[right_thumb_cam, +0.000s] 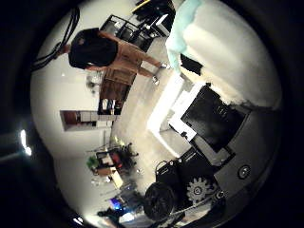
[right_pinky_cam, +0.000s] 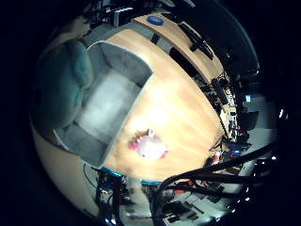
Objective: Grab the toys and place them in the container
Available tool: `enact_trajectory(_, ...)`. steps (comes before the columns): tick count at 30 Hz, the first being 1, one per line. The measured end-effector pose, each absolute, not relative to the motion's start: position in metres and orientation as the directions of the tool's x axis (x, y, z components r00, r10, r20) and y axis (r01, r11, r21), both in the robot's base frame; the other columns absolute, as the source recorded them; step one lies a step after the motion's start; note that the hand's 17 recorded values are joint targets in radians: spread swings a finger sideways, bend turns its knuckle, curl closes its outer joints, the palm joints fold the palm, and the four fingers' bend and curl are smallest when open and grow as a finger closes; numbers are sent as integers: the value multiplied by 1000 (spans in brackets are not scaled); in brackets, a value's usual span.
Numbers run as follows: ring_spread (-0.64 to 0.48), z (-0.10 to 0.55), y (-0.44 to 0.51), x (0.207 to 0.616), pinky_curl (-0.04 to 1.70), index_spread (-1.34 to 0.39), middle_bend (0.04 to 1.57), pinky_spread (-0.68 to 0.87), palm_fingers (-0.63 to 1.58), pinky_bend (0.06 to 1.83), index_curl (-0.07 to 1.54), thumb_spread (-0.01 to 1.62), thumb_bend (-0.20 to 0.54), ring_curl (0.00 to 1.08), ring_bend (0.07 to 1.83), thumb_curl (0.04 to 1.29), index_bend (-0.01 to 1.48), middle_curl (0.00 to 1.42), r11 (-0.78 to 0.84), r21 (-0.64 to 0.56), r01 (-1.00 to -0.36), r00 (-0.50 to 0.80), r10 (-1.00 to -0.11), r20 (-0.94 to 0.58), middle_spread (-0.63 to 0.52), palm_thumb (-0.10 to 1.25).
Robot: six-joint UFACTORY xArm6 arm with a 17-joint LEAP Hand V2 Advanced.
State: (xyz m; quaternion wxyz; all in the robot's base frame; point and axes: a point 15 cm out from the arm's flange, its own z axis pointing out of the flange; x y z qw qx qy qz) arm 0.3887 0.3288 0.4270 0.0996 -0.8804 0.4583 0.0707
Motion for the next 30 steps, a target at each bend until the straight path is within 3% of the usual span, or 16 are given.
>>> enact_trajectory(18,-343,418,325,394,429,-592,751,-588,1130,1146,804,1089,-18,489,1195,393,169,701,-561,-96,-822,568,-800,-194,-404,1163)
enact_trajectory(20,-349,417,324,394,435,-590,713,-584,1078,1164,800,1107,-62,487,1186,374,159,696,-566,-94,-819,573,-796,-193,-396,1052)
enact_trajectory(21,-354,417,323,394,447,-583,654,-580,971,1195,790,1113,-100,487,1172,339,134,685,-566,-90,-819,572,-797,-193,-390,921)
enact_trajectory(23,-331,416,320,395,469,-548,515,-511,537,1173,781,1092,-148,501,1132,275,151,659,-567,-85,-819,572,-799,-182,-349,626)
enact_trajectory(25,-252,413,315,398,482,-525,459,-257,189,1079,764,1063,-150,483,1018,239,175,634,-570,-80,-818,575,-803,-158,-274,423)
enact_trajectory(28,-85,411,309,400,408,-515,400,75,59,1012,668,1005,-90,381,823,218,179,570,-572,-69,-818,575,-806,-142,-166,235)
enact_trajectory(30,-21,407,308,400,379,-504,367,196,35,1002,633,985,-67,345,763,219,180,541,-575,-59,-816,577,-805,-142,-130,190)
